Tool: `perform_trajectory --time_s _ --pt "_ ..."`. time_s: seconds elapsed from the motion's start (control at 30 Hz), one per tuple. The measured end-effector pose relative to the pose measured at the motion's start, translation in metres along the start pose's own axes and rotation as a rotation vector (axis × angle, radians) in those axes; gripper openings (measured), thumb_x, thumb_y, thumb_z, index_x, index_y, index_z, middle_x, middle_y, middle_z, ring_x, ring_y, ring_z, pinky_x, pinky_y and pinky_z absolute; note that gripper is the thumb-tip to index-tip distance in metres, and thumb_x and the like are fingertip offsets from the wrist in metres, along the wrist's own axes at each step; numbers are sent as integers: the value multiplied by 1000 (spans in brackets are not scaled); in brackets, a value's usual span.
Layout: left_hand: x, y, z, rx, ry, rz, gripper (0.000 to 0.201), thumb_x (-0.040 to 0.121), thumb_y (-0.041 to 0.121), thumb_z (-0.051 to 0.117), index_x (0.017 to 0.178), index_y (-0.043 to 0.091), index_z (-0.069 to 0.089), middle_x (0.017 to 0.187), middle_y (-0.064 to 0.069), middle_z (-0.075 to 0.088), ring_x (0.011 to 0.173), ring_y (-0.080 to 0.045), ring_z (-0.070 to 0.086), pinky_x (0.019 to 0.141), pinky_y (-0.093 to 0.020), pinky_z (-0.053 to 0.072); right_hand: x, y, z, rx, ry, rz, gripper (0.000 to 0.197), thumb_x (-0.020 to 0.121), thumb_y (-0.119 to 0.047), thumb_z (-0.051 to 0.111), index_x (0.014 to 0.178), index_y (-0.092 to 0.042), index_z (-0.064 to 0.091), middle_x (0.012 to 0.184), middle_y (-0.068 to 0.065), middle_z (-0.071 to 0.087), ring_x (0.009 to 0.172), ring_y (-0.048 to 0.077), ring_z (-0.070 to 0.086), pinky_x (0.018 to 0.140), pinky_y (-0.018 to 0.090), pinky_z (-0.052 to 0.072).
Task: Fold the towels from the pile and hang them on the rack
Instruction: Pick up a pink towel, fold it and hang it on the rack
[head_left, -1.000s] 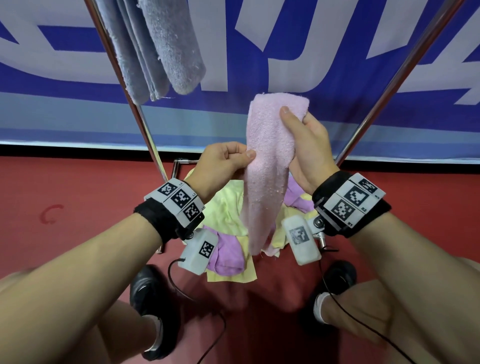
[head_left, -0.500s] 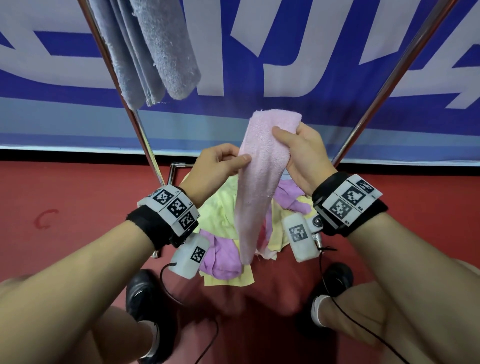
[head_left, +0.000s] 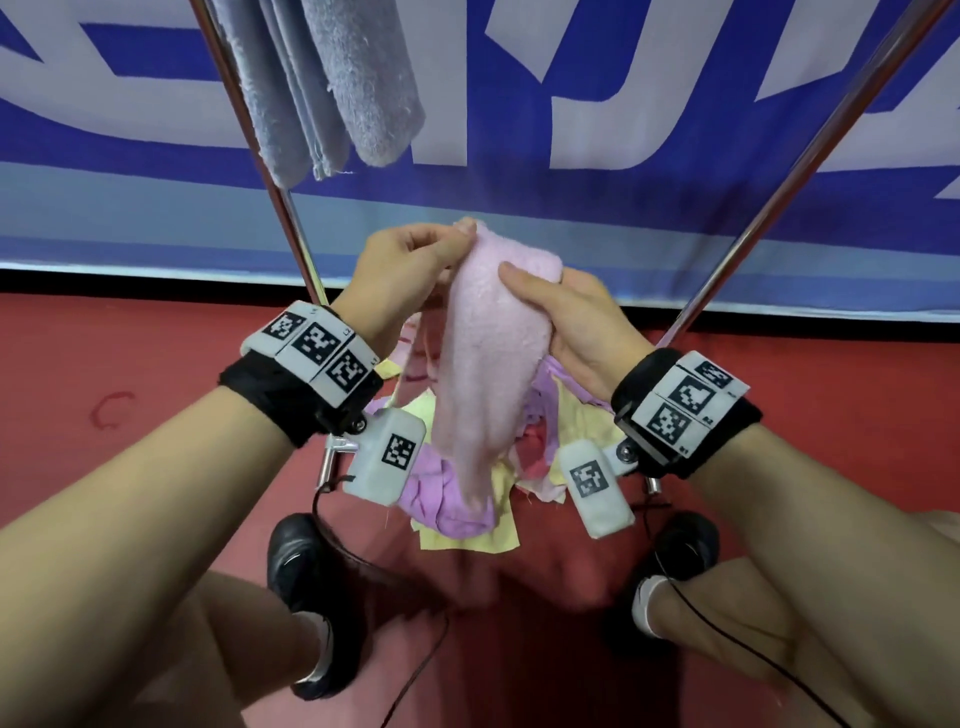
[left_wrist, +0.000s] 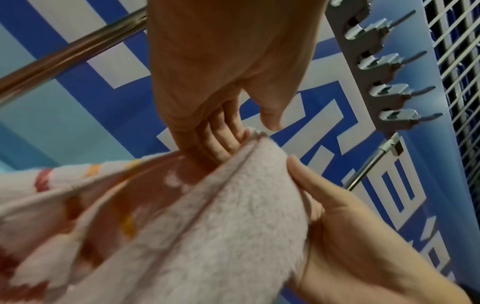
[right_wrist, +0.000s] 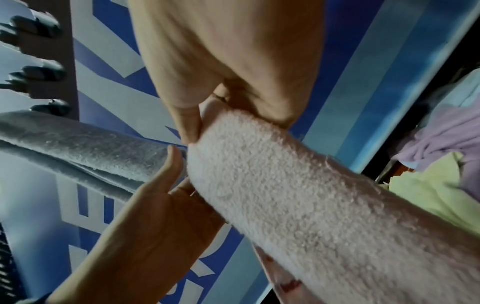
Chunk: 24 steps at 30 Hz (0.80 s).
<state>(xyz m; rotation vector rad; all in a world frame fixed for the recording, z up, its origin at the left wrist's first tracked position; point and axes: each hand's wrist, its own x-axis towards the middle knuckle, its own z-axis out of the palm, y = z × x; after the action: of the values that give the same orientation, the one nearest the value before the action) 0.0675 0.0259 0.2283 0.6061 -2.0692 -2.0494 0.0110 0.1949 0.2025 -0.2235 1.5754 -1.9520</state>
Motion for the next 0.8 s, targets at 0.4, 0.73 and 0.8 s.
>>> perform_trajectory --time_s 0.4,0.73,0.8 --pt "-11 -17 8 97 60 -13 23 88 13 76 71 9 62 62 -4 61 54 -12 59 58 -30 57 6 -8 -6 -259 198 -194 40 84 -13 75 123 -7 67 112 10 77 105 25 74 96 50 58" --pt "-3 -17 11 -160 156 21 16 89 18 76 81 7 68 65 -3 66 63 -21 62 62 -31 55 1 13 -9 -146 115 27 47 88 -39 77 116 -2 71 112 15 77 110 33 73 104 60 51" --pt "-1 -20 7 -154 173 -22 21 87 23 78 80 7 67 64 -4 66 60 -21 63 62 -32 55 5 12 -8 -141 141 -17 43 88 -40 75 113 -5 73 111 13 77 109 30 73 104 56 52"
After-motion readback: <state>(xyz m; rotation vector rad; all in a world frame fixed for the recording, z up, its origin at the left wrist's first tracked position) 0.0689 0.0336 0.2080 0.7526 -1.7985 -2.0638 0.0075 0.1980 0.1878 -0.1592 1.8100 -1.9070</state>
